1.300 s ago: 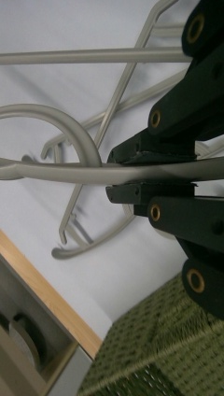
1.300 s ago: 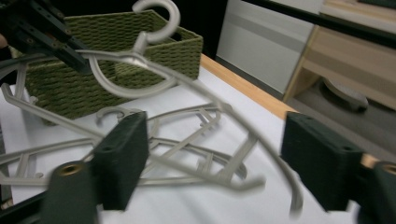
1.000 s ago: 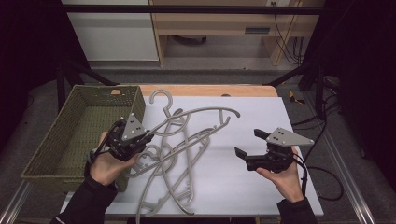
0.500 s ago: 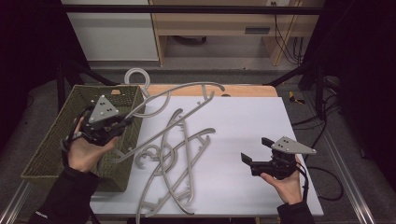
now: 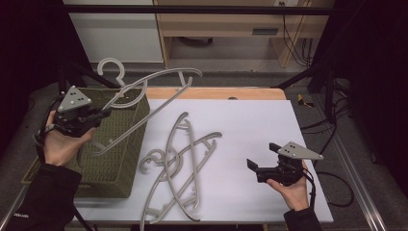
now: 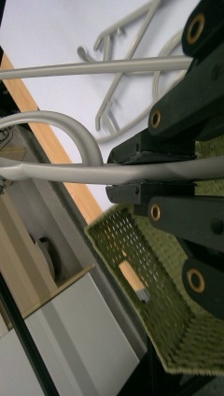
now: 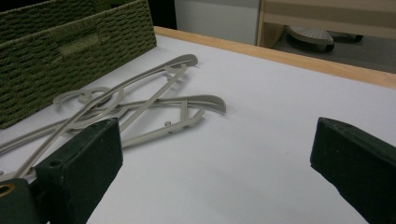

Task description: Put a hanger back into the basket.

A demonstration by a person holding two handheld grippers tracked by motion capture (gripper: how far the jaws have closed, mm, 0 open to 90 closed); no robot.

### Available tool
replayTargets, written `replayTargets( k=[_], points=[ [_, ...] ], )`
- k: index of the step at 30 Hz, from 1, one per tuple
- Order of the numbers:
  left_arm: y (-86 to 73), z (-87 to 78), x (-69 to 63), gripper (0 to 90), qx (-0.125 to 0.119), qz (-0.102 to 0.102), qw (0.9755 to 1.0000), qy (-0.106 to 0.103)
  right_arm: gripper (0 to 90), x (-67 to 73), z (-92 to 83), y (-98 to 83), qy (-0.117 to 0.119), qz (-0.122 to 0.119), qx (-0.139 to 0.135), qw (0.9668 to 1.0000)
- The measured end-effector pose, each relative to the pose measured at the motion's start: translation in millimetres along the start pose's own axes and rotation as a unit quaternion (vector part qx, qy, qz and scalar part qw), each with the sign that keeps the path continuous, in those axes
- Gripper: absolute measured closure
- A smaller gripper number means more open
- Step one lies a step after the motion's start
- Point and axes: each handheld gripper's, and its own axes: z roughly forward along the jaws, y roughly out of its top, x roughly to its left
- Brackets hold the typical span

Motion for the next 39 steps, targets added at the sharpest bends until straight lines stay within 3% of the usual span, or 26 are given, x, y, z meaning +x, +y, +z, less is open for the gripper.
replayTargets(
  k=[4, 7, 17, 23, 32, 39],
  points=[
    [-9.5, 1.6, 18.1, 82.1, 0.002, -0.001, 0.9999, 0.016, 2.8, 0.0, 0.1, -0.7, -0.001, -0.005, 0.003, 1.0000],
    [-17.8, 3.2, 27.8, 82.1, 0.020, -0.001, 0.9994, 0.029, 2.9, -0.2, 0.0, -0.5, -0.001, -0.004, 0.005, 1.0000],
    [-53.2, -2.9, 56.9, 82.1, 0.029, -0.006, 0.9988, 0.040, 3.0, -0.3, 1.4, -0.7, 0.001, -0.007, 0.009, 0.9999],
    [-75.7, -7.3, 69.7, 82.1, 0.037, -0.014, 0.9976, 0.057, 2.9, 0.2, 3.4, -1.3, 0.001, -0.007, 0.011, 0.9999],
    [-96.6, -14.4, 86.7, 82.1, 0.044, -0.026, 0.9963, 0.069, 2.9, 0.0, 3.7, -1.5, 0.003, -0.005, 0.013, 0.9999],
    [-115.1, -12.3, 97.1, 82.1, 0.062, -0.040, 0.9938, 0.084, 3.0, -0.7, 1.5, -0.1, 0.003, -0.002, 0.009, 1.0000]
  ],
)
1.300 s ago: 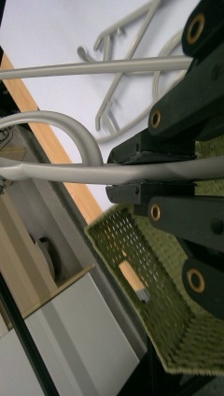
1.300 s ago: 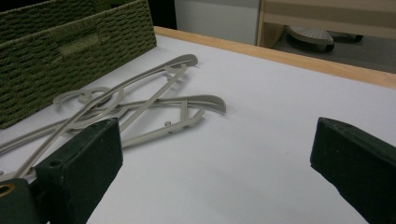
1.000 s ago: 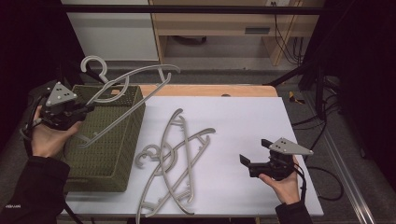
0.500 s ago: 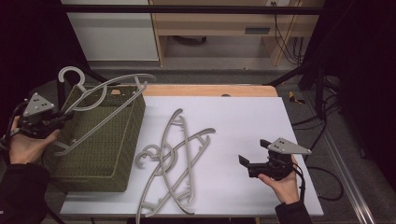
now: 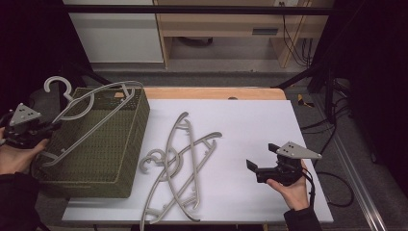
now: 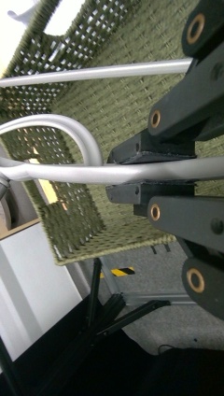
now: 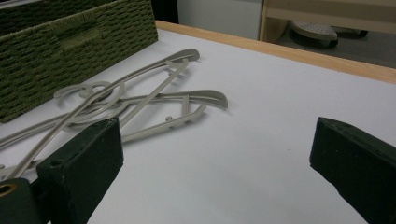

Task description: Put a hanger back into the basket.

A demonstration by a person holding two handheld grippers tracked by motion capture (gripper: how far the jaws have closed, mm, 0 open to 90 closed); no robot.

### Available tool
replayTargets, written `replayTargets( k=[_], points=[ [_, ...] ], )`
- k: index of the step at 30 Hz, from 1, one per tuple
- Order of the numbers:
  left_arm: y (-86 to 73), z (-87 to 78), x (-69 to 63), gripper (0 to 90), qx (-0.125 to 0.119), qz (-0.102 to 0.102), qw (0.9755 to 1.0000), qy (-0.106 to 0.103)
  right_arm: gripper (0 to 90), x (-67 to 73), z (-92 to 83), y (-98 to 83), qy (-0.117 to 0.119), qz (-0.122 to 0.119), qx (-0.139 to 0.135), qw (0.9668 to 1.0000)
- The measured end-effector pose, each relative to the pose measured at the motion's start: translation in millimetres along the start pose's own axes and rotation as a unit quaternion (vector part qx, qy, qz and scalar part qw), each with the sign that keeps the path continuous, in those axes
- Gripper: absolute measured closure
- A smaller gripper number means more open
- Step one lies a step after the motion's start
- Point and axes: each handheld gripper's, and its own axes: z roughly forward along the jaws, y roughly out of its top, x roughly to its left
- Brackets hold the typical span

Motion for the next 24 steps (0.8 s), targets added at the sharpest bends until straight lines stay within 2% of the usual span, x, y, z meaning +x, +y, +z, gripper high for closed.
replayTargets(
  k=[6, 12, 18, 21, 24],
  points=[
    [-7.4, 5.2, 2.3, 82.1, 0.017, 0.002, 0.9998, 0.006, 3.0, -1.3, -0.6, -0.1, -0.001, 0.000, -0.001, 1.0000],
    [-11.3, 10.9, 1.2, 82.0, 0.018, -0.004, 0.9998, 0.011, 2.9, -0.8, 0.5, -0.3, 0.000, -0.003, 0.002, 1.0000],
    [-11.4, 20.7, -6.0, 82.0, 0.038, 0.015, 0.9989, 0.020, 2.9, -1.5, -0.9, -0.1, -0.001, 0.000, -0.001, 1.0000],
    [-12.6, 27.0, -10.8, 82.0, 0.038, 0.013, 0.9990, 0.019, 2.9, -1.2, 0.1, -0.3, 0.000, -0.002, 0.001, 1.0000],
    [-15.5, 35.3, -13.8, 82.0, 0.050, 0.011, 0.9986, 0.015, 2.9, -0.9, 0.2, -0.3, 0.001, -0.003, 0.002, 1.0000]
  ],
)
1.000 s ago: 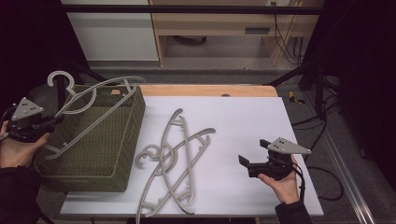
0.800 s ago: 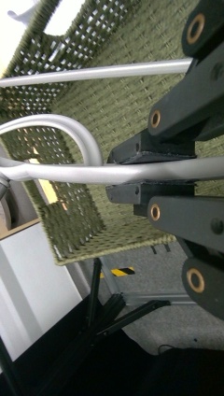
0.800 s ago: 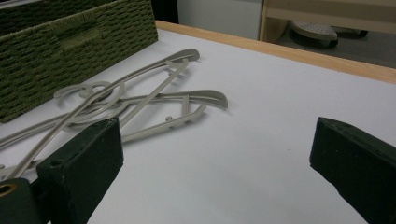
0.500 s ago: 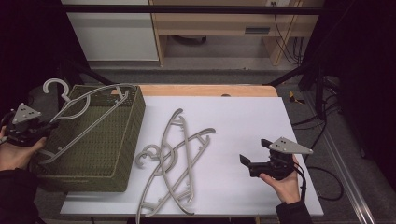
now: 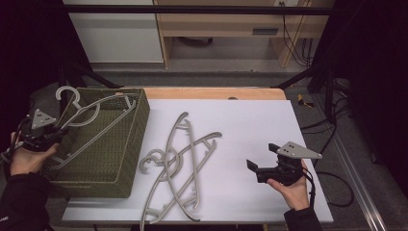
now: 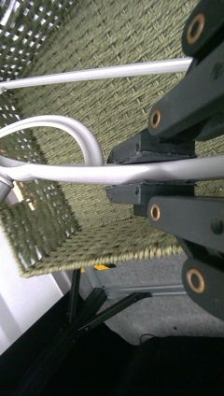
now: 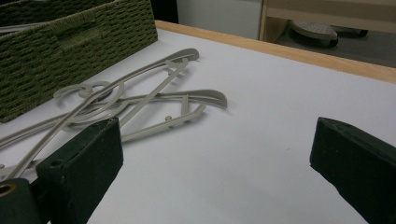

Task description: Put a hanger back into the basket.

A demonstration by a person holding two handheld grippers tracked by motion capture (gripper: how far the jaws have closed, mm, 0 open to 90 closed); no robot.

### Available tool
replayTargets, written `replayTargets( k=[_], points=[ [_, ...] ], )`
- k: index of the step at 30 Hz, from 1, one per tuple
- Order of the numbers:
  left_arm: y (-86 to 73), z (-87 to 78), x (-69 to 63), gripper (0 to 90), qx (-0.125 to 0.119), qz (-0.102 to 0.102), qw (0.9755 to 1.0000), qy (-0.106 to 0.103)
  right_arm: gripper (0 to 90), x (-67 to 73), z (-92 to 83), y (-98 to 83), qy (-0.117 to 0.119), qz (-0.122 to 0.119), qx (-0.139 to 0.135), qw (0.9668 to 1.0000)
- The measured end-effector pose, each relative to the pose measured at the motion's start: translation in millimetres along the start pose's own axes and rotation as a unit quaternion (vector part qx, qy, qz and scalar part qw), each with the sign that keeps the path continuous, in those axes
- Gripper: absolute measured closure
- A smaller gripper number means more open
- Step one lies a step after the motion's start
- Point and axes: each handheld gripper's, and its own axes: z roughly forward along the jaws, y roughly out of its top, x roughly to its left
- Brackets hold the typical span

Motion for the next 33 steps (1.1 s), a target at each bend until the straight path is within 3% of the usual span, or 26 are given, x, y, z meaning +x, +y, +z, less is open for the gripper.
replayTargets(
  k=[6, 8, 10, 11, 13, 15, 16, 18, 21, 24, 25, 27, 28, 29, 31, 33],
  points=[
    [-7.0, 13.5, -4.0, 81.8, 0.022, -0.018, 0.9995, -0.013, 2.9, -0.4, 0.1, -0.2, -0.001, 0.001, 0.000, 1.0000],
    [-10.5, 19.7, -6.2, 81.7, 0.049, -0.024, 0.9984, -0.015, 2.9, 0.0, 0.5, -0.4, -0.001, 0.000, 0.002, 1.0000],
    [-11.6, 20.7, -6.7, 81.0, 0.051, -0.025, 0.9983, -0.007, 2.9, 0.3, 0.4, -0.1, 0.000, -0.001, 0.002, 1.0000],
    [-12.8, 20.5, -5.7, 80.8, 0.053, -0.037, 0.9978, -0.016, 2.9, 0.6, -0.3, 0.3, 0.001, 0.000, 0.001, 1.0000],
    [-12.4, 20.2, -4.1, 77.4, 0.067, -0.051, 0.9962, -0.021, 2.9, 0.4, -0.5, 0.5, -0.002, 0.001, -0.001, 1.0000],
    [-12.1, 19.0, -3.7, 73.1, 0.074, -0.048, 0.9959, -0.021, 3.0, 0.1, -0.7, 0.4, -0.003, 0.002, -0.001, 1.0000],
    [-11.9, 14.8, -2.0, 71.0, 0.065, -0.057, 0.9962, -0.013, 3.0, -0.1, -0.5, 0.2, -0.003, 0.002, -0.001, 1.0000],
    [-10.9, 7.8, 0.1, 70.1, 0.048, -0.070, 0.9962, -0.021, 2.9, 0.1, -0.2, 0.1, -0.003, 0.001, 0.000, 1.0000],
    [-8.8, 0.1, 0.5, 65.7, 0.035, -0.075, 0.9963, -0.025, 2.9, 0.1, -0.1, 0.1, -0.003, 0.002, 0.000, 1.0000],
    [-4.2, -13.3, -4.7, 62.1, 0.005, -0.084, 0.9959, -0.034, 2.9, -0.4, -1.3, 0.1, -0.003, 0.002, -0.002, 1.0000],
    [-0.4, -23.6, -11.1, 56.9, -0.023, -0.093, 0.9945, -0.041, 3.0, -1.2, -1.9, -0.1, -0.005, 0.004, -0.003, 1.0000],
    [1.0, -27.6, -13.7, 53.2, -0.034, -0.098, 0.9935, -0.047, 3.0, -1.3, -2.1, -0.3, -0.004, 0.006, -0.004, 1.0000],
    [5.7, -39.1, -22.0, 51.2, -0.068, -0.112, 0.9894, -0.062, 3.1, -1.5, -1.7, -0.6, -0.005, 0.005, -0.003, 1.0000],
    [7.7, -43.9, -26.5, 49.1, -0.081, -0.114, 0.9878, -0.069, 3.1, -1.8, -1.7, -0.8, -0.003, 0.002, -0.002, 1.0000],
    [9.7, -48.0, -31.0, 45.1, -0.095, -0.111, 0.9865, -0.074, 3.1, -1.5, -1.4, -0.8, -0.003, 0.004, -0.003, 1.0000],
    [15.1, -58.4, -44.7, 40.6, -0.123, -0.104, 0.9830, -0.088, 3.1, -1.4, -1.1, -0.7, -0.003, 0.006, -0.003, 1.0000]
  ],
)
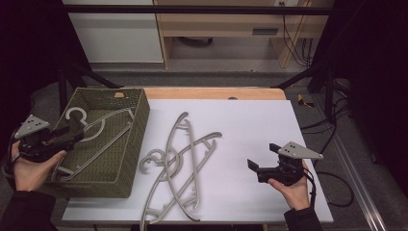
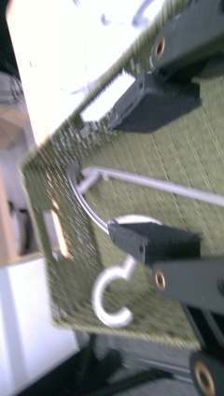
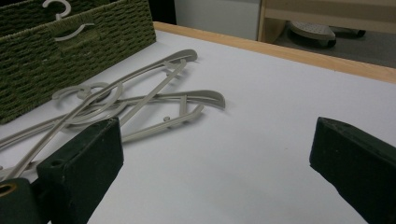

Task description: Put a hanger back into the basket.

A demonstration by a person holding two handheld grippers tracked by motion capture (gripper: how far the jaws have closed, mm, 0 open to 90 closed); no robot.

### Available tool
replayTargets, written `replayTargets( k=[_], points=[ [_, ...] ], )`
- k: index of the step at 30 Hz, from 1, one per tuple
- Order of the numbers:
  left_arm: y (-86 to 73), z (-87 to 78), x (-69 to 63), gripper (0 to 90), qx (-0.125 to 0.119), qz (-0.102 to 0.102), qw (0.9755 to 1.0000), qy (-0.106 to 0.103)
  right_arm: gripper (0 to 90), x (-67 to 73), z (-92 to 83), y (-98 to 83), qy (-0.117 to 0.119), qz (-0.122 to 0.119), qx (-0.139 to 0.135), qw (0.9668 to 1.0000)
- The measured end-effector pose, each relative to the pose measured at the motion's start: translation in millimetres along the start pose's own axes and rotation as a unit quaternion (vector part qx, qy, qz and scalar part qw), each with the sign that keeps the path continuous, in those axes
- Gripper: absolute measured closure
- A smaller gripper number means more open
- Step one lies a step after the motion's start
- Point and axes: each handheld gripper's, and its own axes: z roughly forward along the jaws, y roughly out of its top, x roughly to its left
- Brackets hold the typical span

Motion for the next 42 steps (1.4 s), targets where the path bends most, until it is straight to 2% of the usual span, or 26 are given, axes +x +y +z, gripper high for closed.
replayTargets(
  k=[1, 2, 3, 4, 5, 6, 7, 9, 10, 11, 12, 17, 18, 19, 20, 21, 24, 27, 28, 30, 31, 35, 41, 42],
  points=[
    [0.0, 0.0, 0.0, 38.8, 0.000, 0.000, 1.0000, 0.000, 3.1, 0.0, 0.0, 0.0, 0.000, 0.000, 0.000, 1.0000],
    [1.0, -2.7, -8.9, 38.8, -0.015, -0.001, 0.9998, -0.013, 3.1, 0.0, 0.2, -0.1, 0.000, 0.000, 0.000, 1.0000],
    [1.6, -4.6, -17.9, 34.6, -0.026, -0.002, 0.9994, -0.024, 3.0, -0.7, -0.6, -0.2, -0.002, -0.003, 0.001, 1.0000],
    [1.6, -4.6, -17.9, 32.2, -0.026, -0.002, 0.9994, -0.024, 3.1, -0.5, -0.7, -0.1, -0.004, 0.000, -0.001, 1.0000],
    [1.7, -6.0, -25.5, 32.2, -0.034, -0.004, 0.9990, -0.029, 3.1, -0.5, -0.7, -0.1, -0.004, 0.000, -0.001, 1.0000],
    [1.5, -6.8, -31.6, 29.6, -0.045, -0.010, 0.9983, -0.036, 3.0, -1.2, -1.4, -0.1, -0.003, 0.000, 0.000, 1.0000],
    [1.2, -7.5, -42.9, 24.5, -0.056, -0.018, 0.9970, -0.051, 3.0, -1.8, -1.5, 0.0, -0.005, 0.000, -0.002, 1.0000],
    [0.6, -7.4, -54.0, 21.7, -0.068, -0.022, 0.9953, -0.066, 3.0, -2.4, -1.4, -0.4, -0.006, 0.001, -0.001, 1.0000],
    [0.6, -7.4, -54.0, 20.2, -0.068, -0.022, 0.9953, -0.066, 3.0, -2.6, -1.2, -0.6, -0.006, 0.001, 0.000, 1.0000],
    [0.4, -6.9, -59.9, 18.9, -0.070, -0.024, 0.9948, -0.070, 3.0, -2.6, -1.1, -0.8, -0.007, 0.002, 0.000, 1.0000],
    [0.2, -5.4, -71.5, 17.5, -0.073, -0.022, 0.9943, -0.074, 3.0, -2.7, -1.2, -1.0, -0.007, 0.002, 0.001, 1.0000],
    [-0.3, 0.3, -96.1, 10.8, -0.077, -0.015, 0.9928, -0.091, 3.0, -3.2, -3.3, -1.1, -0.009, 0.002, -0.002, 1.0000],
    [-0.3, 0.3, -96.1, 10.6, -0.077, -0.015, 0.9928, -0.091, 3.0, -3.2, -3.3, -1.1, -0.009, 0.002, -0.002, 1.0000],
    [-1.8, 3.5, -103.7, 10.0, -0.074, -0.012, 0.9925, -0.096, 2.9, -3.9, -4.6, -1.4, -0.008, 0.001, -0.004, 1.0000],
    [-1.8, 3.5, -103.7, 10.0, -0.074, -0.012, 0.9925, -0.096, 2.9, -4.0, -4.9, -1.5, -0.009, 0.002, -0.005, 0.9999],
    [-4.5, 7.1, -112.0, 9.9, -0.072, -0.009, 0.9923, -0.101, 2.8, -4.8, -5.7, -1.9, -0.007, 0.000, -0.005, 1.0000],
    [-9.5, 12.2, -123.4, 9.9, -0.069, -0.011, 0.9914, -0.111, 2.8, -6.2, -6.8, -2.6, -0.009, 0.002, -0.007, 0.9999],
    [-12.1, 15.0, -131.2, 9.9, -0.059, -0.008, 0.9915, -0.116, 2.9, -6.5, -7.2, -3.6, -0.011, 0.004, -0.007, 0.9999],
    [-13.8, 15.8, -137.6, 9.9, -0.058, -0.008, 0.9914, -0.117, 2.9, -6.1, -6.6, -4.6, -0.011, 0.004, -0.004, 0.9999],
    [-14.0, 15.9, -140.3, 10.1, -0.053, -0.002, 0.9915, -0.119, 2.9, -5.9, -6.6, -4.9, -0.010, 0.001, -0.002, 1.0000],
    [-14.7, 16.9, -145.7, 10.4, -0.052, -0.002, 0.9909, -0.125, 2.9, -5.0, -6.0, -4.9, -0.012, 0.000, -0.002, 0.9999],
    [-16.8, 19.3, -152.9, 10.7, -0.044, 0.001, 0.9902, -0.133, 2.9, -3.6, -6.2, -5.0, -0.010, 0.001, -0.001, 0.9999],
    [-21.5, 24.2, -175.4, 11.5, -0.027, 0.011, 0.9887, -0.147, 3.3, -2.1, -8.3, -4.0, -0.008, 0.000, -0.004, 1.0000],
    [-21.5, 24.2, -175.4, 11.5, -0.027, 0.011, 0.9887, -0.147, 3.3, -2.1, -8.3, -4.0, -0.008, 0.000, -0.004, 1.0000]
  ],
)
